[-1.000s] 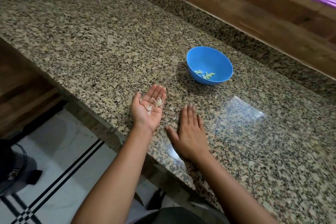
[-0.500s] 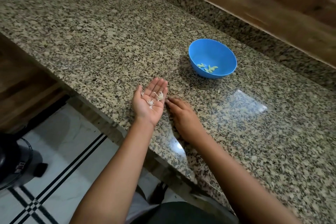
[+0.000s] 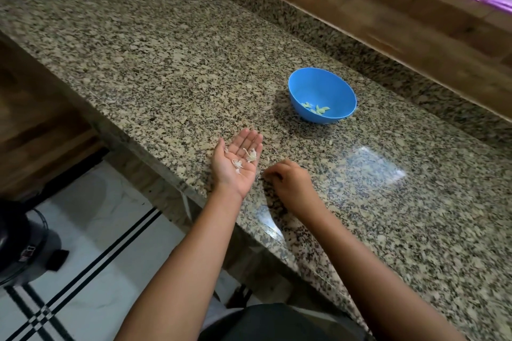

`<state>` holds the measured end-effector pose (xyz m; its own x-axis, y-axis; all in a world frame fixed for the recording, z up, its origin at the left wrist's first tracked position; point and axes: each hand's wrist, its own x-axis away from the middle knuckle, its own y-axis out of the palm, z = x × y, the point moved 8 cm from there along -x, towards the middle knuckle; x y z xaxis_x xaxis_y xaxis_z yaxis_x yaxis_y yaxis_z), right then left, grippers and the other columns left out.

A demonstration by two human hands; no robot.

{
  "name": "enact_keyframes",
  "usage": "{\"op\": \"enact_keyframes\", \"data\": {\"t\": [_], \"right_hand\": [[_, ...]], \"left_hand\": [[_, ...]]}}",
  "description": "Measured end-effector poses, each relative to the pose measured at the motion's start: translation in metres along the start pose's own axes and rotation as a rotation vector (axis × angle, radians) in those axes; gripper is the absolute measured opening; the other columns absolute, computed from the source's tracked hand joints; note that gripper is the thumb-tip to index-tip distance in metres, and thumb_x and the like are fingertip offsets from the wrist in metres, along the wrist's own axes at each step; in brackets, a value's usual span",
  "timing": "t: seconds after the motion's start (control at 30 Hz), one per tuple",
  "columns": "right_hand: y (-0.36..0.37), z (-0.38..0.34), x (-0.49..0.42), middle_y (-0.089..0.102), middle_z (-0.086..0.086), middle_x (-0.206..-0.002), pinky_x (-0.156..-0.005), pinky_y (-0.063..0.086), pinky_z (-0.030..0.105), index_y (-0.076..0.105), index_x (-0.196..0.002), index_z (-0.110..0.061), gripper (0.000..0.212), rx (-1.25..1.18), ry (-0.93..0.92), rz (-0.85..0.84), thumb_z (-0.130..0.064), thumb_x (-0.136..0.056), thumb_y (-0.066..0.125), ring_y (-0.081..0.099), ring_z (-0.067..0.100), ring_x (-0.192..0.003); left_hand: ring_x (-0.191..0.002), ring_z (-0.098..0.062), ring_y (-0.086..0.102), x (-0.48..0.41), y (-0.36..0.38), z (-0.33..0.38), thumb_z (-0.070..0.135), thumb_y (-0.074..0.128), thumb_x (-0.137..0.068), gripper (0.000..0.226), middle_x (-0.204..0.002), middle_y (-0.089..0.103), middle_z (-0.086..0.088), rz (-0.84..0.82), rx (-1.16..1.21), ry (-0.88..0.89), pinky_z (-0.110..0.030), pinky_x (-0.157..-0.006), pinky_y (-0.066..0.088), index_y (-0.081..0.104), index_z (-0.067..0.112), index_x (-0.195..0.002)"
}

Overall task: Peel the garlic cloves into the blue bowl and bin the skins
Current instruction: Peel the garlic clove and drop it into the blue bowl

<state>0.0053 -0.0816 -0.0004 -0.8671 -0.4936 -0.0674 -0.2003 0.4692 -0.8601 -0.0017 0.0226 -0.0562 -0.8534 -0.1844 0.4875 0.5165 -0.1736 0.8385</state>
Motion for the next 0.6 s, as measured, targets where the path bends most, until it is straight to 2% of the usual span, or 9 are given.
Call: {"op": "enact_keyframes", "data": {"t": [0.13,0.2,0.27,0.3,0.4,0.47,0.5,0.53,0.6], "right_hand": [[-0.01,0.012,-0.002,0.067,-0.002,-0.088,-0.072,0.052,0.022,0.07,-0.096,-0.009,0.014,-0.466,0.323,0.07,-0.003,-0.088,0.06,0.06,0.012,-0.076],[-0.015,0.001,-0.006,0.067,-0.003,-0.083,-0.068,0.054,0.025,0.069,-0.093,-0.011,0.013,-0.52,0.304,0.083,-0.003,-0.087,0.061,0.061,0.012,-0.071],[-0.016,-0.015,-0.012,0.068,0.0,-0.087,-0.075,0.056,0.026,0.069,-0.093,-0.01,0.016,-0.475,0.233,0.048,0.001,-0.087,0.059,0.065,0.014,-0.079],[-0.016,-0.021,-0.014,0.069,0.001,-0.088,-0.077,0.056,0.027,0.069,-0.093,-0.009,0.017,-0.447,0.204,0.033,0.003,-0.087,0.058,0.066,0.015,-0.082],[-0.015,-0.025,-0.017,0.069,-0.001,-0.087,-0.075,0.056,0.021,0.068,-0.091,-0.011,0.016,-0.471,0.195,0.026,0.003,-0.085,0.062,0.067,0.011,-0.082],[-0.019,-0.018,-0.014,0.068,-0.004,-0.082,-0.068,0.054,0.015,0.067,-0.086,-0.014,0.014,-0.555,0.232,0.075,-0.001,-0.082,0.067,0.066,0.006,-0.075],[-0.022,-0.012,-0.012,0.068,-0.005,-0.081,-0.066,0.052,0.012,0.066,-0.087,-0.015,0.012,-0.573,0.254,0.11,-0.004,-0.082,0.068,0.064,0.005,-0.073],[-0.025,-0.008,-0.008,0.068,-0.005,-0.084,-0.067,0.052,0.012,0.067,-0.092,-0.015,0.011,-0.545,0.266,0.138,-0.009,-0.083,0.068,0.064,0.005,-0.075],[-0.025,0.001,0.0,0.066,-0.002,-0.107,-0.082,0.052,0.019,0.061,-0.116,-0.014,0.03,-0.358,0.243,0.131,-0.023,-0.088,0.064,0.062,0.007,-0.092]], "left_hand": [[-0.1,-0.03,0.063,0.001,-0.001,-0.001,0.041,0.026,-0.101,0.055,-0.106,0.065,-0.02,-0.002,-0.015,0.008,-0.039,-0.098,0.046,0.059,-0.002,-0.112],[-0.098,-0.027,0.064,0.001,-0.001,-0.002,0.04,0.025,-0.101,0.053,-0.106,0.065,-0.017,0.007,-0.038,0.005,-0.036,-0.09,0.05,0.058,0.0,-0.114],[-0.094,-0.023,0.065,0.0,-0.002,-0.005,0.039,0.022,-0.102,0.052,-0.105,0.066,-0.014,0.022,-0.097,-0.01,-0.027,-0.072,0.054,0.059,0.003,-0.113],[-0.092,-0.021,0.066,0.0,-0.002,-0.007,0.038,0.022,-0.102,0.051,-0.104,0.067,-0.012,0.026,-0.125,-0.018,-0.024,-0.068,0.053,0.06,0.004,-0.111],[-0.087,-0.018,0.068,0.0,-0.003,-0.011,0.036,0.026,-0.102,0.047,-0.099,0.071,-0.009,0.026,-0.147,-0.041,-0.023,-0.073,0.047,0.062,0.007,-0.108],[-0.084,-0.017,0.067,0.0,-0.001,-0.012,0.035,0.028,-0.102,0.044,-0.099,0.07,-0.009,0.016,-0.129,-0.054,-0.017,-0.059,0.046,0.061,0.006,-0.11],[-0.085,-0.018,0.067,0.0,-0.001,-0.011,0.033,0.028,-0.102,0.043,-0.099,0.07,-0.011,0.016,-0.108,-0.047,-0.018,-0.058,0.049,0.06,0.005,-0.11],[-0.087,-0.022,0.068,-0.001,-0.001,-0.008,0.031,0.028,-0.102,0.044,-0.098,0.069,-0.014,0.014,-0.072,-0.034,-0.024,-0.065,0.055,0.06,0.003,-0.109],[-0.091,-0.029,0.068,-0.002,0.0,0.0,0.028,0.028,-0.102,0.044,-0.099,0.068,-0.019,-0.001,0.011,-0.009,-0.036,-0.082,0.056,0.059,-0.002,-0.108]]}}
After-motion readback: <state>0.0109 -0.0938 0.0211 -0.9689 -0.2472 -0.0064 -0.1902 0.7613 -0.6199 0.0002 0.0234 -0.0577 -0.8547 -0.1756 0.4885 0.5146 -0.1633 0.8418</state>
